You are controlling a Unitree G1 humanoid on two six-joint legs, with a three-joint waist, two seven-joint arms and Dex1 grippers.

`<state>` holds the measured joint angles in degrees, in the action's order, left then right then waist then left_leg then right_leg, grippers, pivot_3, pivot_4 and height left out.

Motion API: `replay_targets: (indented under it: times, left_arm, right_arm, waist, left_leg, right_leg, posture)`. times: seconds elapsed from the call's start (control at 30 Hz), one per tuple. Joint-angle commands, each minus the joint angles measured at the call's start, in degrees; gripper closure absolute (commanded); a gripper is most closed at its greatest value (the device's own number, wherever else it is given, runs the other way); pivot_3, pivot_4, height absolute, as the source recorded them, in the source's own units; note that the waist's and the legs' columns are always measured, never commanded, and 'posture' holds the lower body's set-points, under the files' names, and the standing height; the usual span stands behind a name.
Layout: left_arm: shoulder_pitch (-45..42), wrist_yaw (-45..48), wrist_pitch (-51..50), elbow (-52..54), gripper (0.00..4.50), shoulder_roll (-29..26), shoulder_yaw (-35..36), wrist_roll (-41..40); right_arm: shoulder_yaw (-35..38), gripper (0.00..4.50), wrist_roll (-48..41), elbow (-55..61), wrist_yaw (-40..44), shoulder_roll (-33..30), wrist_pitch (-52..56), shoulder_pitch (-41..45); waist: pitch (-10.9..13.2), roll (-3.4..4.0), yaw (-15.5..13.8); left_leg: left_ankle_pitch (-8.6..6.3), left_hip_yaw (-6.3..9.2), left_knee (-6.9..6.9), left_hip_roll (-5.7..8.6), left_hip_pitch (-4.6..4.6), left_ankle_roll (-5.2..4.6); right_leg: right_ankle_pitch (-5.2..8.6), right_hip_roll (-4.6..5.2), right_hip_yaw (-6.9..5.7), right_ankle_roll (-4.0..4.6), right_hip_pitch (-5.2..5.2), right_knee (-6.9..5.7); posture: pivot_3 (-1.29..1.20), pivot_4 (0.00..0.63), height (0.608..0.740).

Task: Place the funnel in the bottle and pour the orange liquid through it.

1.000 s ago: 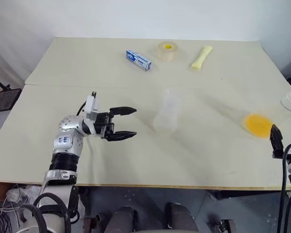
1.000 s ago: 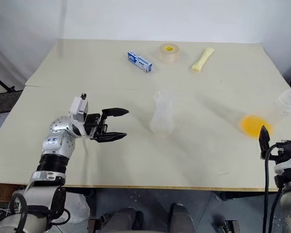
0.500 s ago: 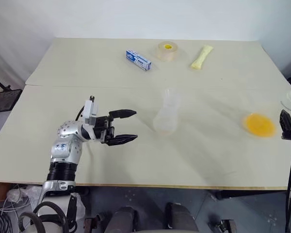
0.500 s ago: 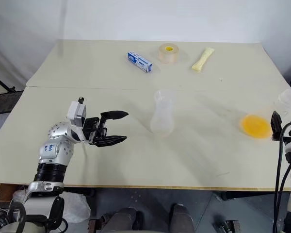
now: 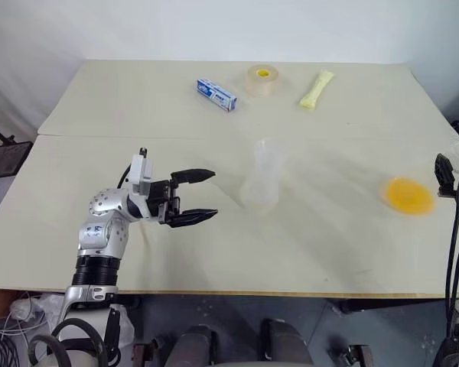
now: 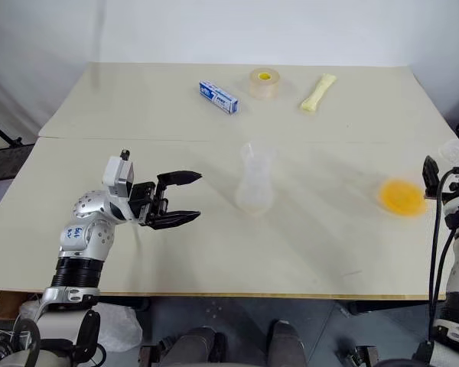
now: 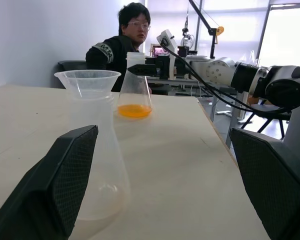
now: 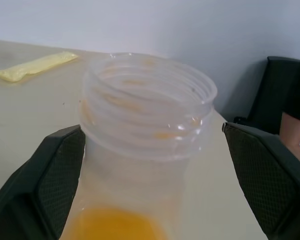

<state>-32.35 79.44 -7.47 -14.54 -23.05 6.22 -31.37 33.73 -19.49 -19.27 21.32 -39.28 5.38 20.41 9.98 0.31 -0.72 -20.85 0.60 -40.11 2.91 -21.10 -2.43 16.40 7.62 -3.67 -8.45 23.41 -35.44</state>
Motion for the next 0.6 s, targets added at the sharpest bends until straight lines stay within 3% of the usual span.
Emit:
replay_targets:
  times: [0.03, 0.2, 0.3, 0.43, 0.6]
  left_arm:
    - [-0.4, -0.3, 0.3, 1.3, 0.03, -0.3, 0.7, -1.4]
    - [-0.7, -0.3, 0.4, 1.1, 0.03, -0.3, 0.8, -1.4]
    - [-0.7, -0.3, 0.3, 1.2, 0.0, -0.5, 0.9, -1.4]
    - [-0.8, -0.4, 0.4, 1.0, 0.0, -0.7, 1.1, -1.4]
    - [-1.2, -0.3, 0.6, 0.3, 0.0, -0.7, 1.1, -1.3]
  right_arm:
    - [-0.3, 0.0, 0.7, -2.9, 0.6, -2.1, -2.9, 2.5]
    - [-1.2, 0.0, 0.8, -7.4, 0.1, -2.6, -3.6, 5.6]
    - [-0.9, 0.57, 0.2, -8.1, 0.1, -2.3, -4.8, 6.6]
    - [-1.0, 1.88, -0.5, -6.5, 0.2, -1.8, -4.4, 6.2]
    - [-1.0, 2.04, -1.5, -1.5, -0.5, -0.3, -3.6, 4.4]
  waist:
    - [0.0, 0.0, 0.1]
    - [0.0, 0.0, 0.4]
    - [0.0, 0.0, 0.7]
    - [0.0, 0.0, 0.7]
    - [0.0, 0.01, 0.8]
  left_leg:
    - [0.0, 0.0, 0.0, 0.0, 0.0, 0.0]
    - [0.0, 0.0, 0.0, -0.02, -0.01, 0.0]
    - [0.0, 0.03, 0.0, -0.01, -0.03, 0.0]
    - [0.0, 0.03, 0.01, -0.01, -0.04, 0.0]
    - [0.0, 0.05, 0.01, -0.01, -0.07, 0.01]
  right_leg:
    - [0.0, 0.0, 0.0, 0.0, 0.0, 0.02]
    - [0.0, 0.0, -0.02, 0.0, 0.0, 0.03]
    - [0.0, 0.01, -0.03, 0.0, 0.0, 0.03]
    - [0.0, 0.01, -0.03, 0.0, 0.0, 0.04]
    - [0.0, 0.02, -0.04, 0.0, 0.01, 0.06]
  posture:
    - [0.0, 0.15, 0.74]
    - [0.0, 0.15, 0.74]
    - [0.0, 0.15, 0.74]
    - [0.0, 0.15, 0.74]
    - [0.0, 0.15, 0.74]
